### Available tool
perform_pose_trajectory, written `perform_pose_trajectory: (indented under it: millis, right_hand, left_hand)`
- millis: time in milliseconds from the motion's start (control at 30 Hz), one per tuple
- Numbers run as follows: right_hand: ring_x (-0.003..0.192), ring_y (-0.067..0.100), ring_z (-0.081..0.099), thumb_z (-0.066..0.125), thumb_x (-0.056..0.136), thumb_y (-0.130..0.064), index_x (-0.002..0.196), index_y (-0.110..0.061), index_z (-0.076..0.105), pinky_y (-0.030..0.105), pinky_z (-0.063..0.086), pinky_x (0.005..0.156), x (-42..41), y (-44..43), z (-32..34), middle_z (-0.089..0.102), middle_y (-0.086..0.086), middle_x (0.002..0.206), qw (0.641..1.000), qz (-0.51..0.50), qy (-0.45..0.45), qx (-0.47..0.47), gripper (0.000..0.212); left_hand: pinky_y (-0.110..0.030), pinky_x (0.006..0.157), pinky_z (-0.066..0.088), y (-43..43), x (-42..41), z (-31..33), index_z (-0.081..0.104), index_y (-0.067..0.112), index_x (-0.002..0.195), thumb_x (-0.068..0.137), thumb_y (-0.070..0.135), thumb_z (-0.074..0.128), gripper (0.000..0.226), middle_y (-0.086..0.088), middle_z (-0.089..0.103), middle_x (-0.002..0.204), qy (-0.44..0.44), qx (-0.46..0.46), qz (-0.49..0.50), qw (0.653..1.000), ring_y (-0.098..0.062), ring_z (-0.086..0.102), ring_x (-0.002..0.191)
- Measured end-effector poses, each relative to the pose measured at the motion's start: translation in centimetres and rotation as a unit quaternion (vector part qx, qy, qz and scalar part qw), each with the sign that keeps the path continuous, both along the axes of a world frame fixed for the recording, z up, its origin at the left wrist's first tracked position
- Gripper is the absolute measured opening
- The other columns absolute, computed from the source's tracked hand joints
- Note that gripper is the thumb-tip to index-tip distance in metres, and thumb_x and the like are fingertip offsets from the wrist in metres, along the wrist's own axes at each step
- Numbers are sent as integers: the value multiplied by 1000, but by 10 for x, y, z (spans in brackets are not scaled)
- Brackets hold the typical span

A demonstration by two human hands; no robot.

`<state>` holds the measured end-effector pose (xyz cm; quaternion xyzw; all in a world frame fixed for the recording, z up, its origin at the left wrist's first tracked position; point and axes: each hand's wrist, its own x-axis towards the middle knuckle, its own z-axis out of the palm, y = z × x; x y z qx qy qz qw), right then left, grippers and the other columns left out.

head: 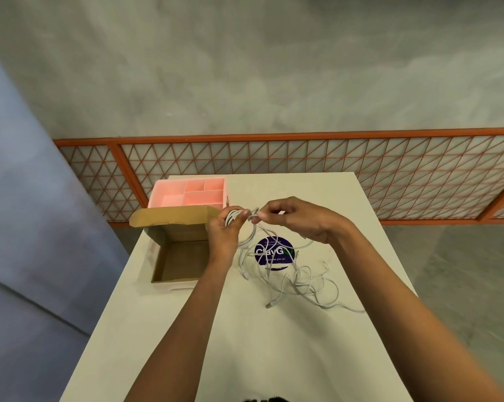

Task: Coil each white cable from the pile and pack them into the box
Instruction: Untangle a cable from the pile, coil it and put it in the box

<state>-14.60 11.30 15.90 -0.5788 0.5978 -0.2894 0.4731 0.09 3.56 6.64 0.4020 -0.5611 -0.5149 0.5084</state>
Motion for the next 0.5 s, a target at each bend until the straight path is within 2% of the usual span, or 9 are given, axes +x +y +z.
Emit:
perform_pose_trajectory:
  millis: [67, 167, 300, 367, 467, 500]
  right_hand:
    - [105, 2, 56, 56, 94, -28, 105, -11, 72, 22, 37, 91, -3, 1, 2, 69, -5, 110, 999, -17, 2, -38, 26]
    - [90, 3, 55, 60, 92, -24, 97, -9, 75, 19, 39, 86, -6, 4, 9, 64, -13, 87, 998, -16, 1, -66, 22]
    - [88, 10, 51, 61, 91, -21, 92, -8, 75, 23, 39, 85, -14, 9, 15, 58, -1, 90, 997, -22, 10, -71, 19]
    - [88, 11, 50, 61, 91, -21, 90, -8, 75, 23, 39, 83, -17, 12, 17, 57, 1, 91, 997, -18, 6, -71, 19]
    - [78, 0, 50, 59, 92, -21, 89, -9, 74, 9, 38, 69, -22, 16, 16, 59, -4, 86, 997, -37, -3, -65, 20]
    - [73, -2, 48, 58, 93, -23, 88, -10, 73, 10, 37, 67, -24, 16, 15, 59, -7, 85, 997, -55, -5, -60, 20]
  left_hand:
    - [-22, 71, 49, 0, 0, 0, 67, 26, 75, 84, 14, 70, 15, 13, 68, 68, -8, -7, 5, 1000, 1, 62, 66]
    - [-23, 72, 50, -1, 0, 0, 67, 27, 76, 83, 15, 71, 14, 10, 68, 74, -27, -14, 26, 999, -2, 63, 69]
    - [-37, 77, 56, -7, 11, -9, 68, 32, 80, 82, 27, 72, 6, 5, 71, 81, -49, 13, 64, 997, -18, 67, 79]
    - [-40, 81, 56, -9, 14, -9, 69, 31, 84, 82, 29, 72, 4, 6, 72, 85, -50, 11, 69, 996, -18, 67, 87]
    - [-37, 85, 53, -9, 14, -6, 68, 30, 85, 84, 29, 70, 3, 8, 70, 88, -44, 17, 72, 996, -12, 64, 90]
    - [-38, 85, 53, -8, 14, -6, 68, 29, 84, 85, 30, 70, 1, 7, 70, 87, -34, 29, 66, 997, -14, 64, 89]
